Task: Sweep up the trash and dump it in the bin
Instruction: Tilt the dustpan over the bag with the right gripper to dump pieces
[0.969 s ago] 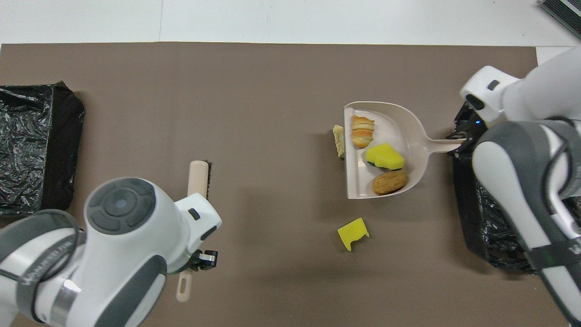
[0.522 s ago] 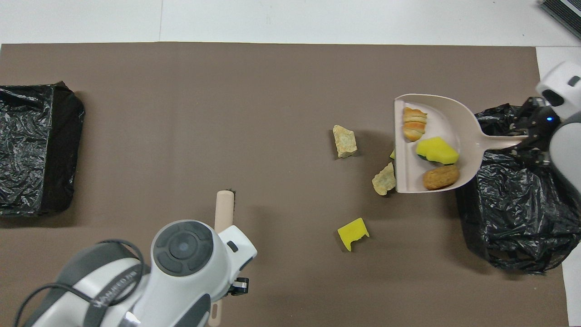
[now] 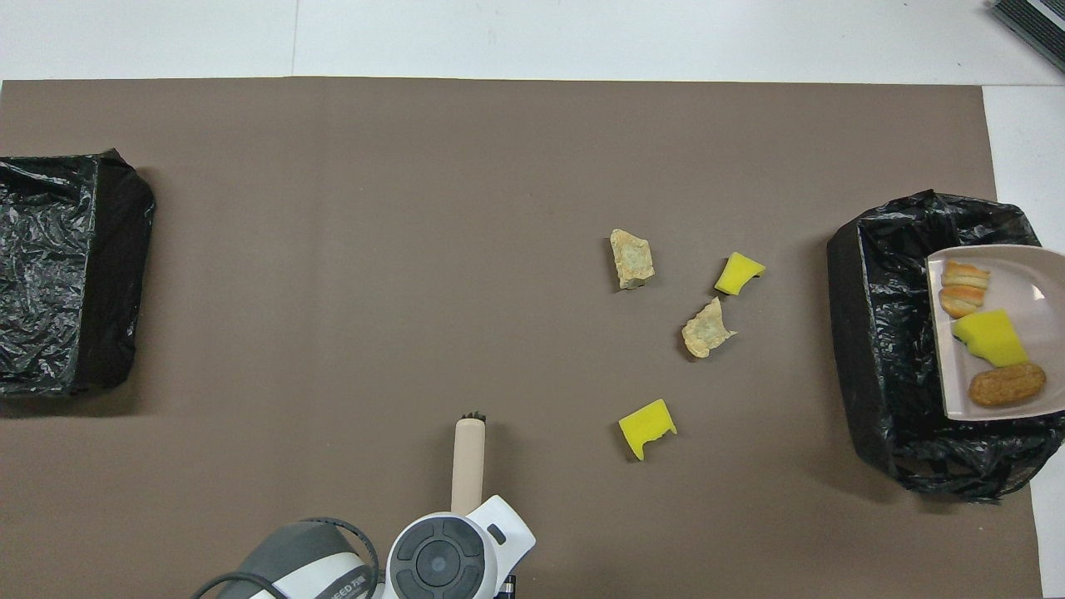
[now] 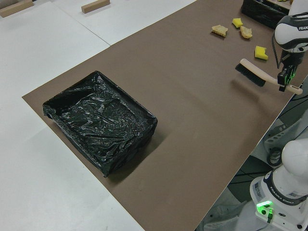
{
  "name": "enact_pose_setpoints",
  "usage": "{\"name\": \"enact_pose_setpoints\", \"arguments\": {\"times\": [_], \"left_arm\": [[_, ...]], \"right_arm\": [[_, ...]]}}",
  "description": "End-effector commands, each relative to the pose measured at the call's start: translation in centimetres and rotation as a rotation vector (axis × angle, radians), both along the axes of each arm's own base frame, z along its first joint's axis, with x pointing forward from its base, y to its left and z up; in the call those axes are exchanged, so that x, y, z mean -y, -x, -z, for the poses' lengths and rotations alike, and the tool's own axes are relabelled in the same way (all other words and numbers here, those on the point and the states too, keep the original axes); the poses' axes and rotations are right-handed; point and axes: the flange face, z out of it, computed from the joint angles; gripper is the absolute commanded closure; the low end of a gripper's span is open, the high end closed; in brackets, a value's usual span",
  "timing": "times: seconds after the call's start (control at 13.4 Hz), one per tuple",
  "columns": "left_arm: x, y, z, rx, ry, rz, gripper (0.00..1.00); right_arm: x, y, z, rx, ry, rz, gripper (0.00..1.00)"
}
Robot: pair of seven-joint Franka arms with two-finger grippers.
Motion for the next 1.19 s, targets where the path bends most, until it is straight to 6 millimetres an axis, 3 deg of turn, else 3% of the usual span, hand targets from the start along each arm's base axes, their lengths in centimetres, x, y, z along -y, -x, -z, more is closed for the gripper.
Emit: {"name": "enact_pose_setpoints", "arguments": {"times": [0.0, 0.3, 0.45, 0.6, 0.82, 0.89, 0.97, 1.04, 1.12], "left_arm": [[-0.5, 0.7, -0.2, 0.003, 0.022, -0.012, 1.00], [-0.6, 1.6, 0.1, -0.009, 0.019, -0.001, 1.00], [0.2, 3.6, 1.9, -0.028, 0.009, 0.019, 1.00], [-0.5, 4.1, 3.6, -0.006, 0.015, 0.003, 1.00], [-0.8, 3.7, 4.0, -0.028, 0.014, -0.046, 1.00], [-0.8, 3.4, 4.2, -0.053, 0.019, -0.074, 0.91], [-1.1, 3.1, 4.3, -0.061, 0.020, -0.075, 0.70], [-1.2, 2.8, 4.3, -0.064, 0.019, -0.079, 0.31], [-1.2, 2.3, 4.3, -0.065, 0.018, -0.092, 0.00]], "right_arm": [[-3.5, 0.1, 0.3, 0.012, 0.144, -0.010, 1.00], [-3.2, 0.0, -3.1, -0.054, 0.204, -0.070, 1.00], [-2.9, 0.6, -7.2, -0.071, 0.260, -0.116, 1.00], [-2.8, 1.7, -9.7, -0.059, 0.308, -0.113, 1.00], [-3.3, 1.7, -9.8, -0.003, 0.234, -0.072, 1.00], [-3.8, 1.5, -9.3, 0.034, 0.155, -0.037, 1.00], [-4.5, 1.4, -8.9, 0.066, 0.089, -0.001, 1.00], [-5.3, 1.5, -8.4, 0.090, 0.028, 0.052, 1.00], [-6.7, 1.2, -8.1, 0.111, -0.021, 0.094, 1.00]]}}
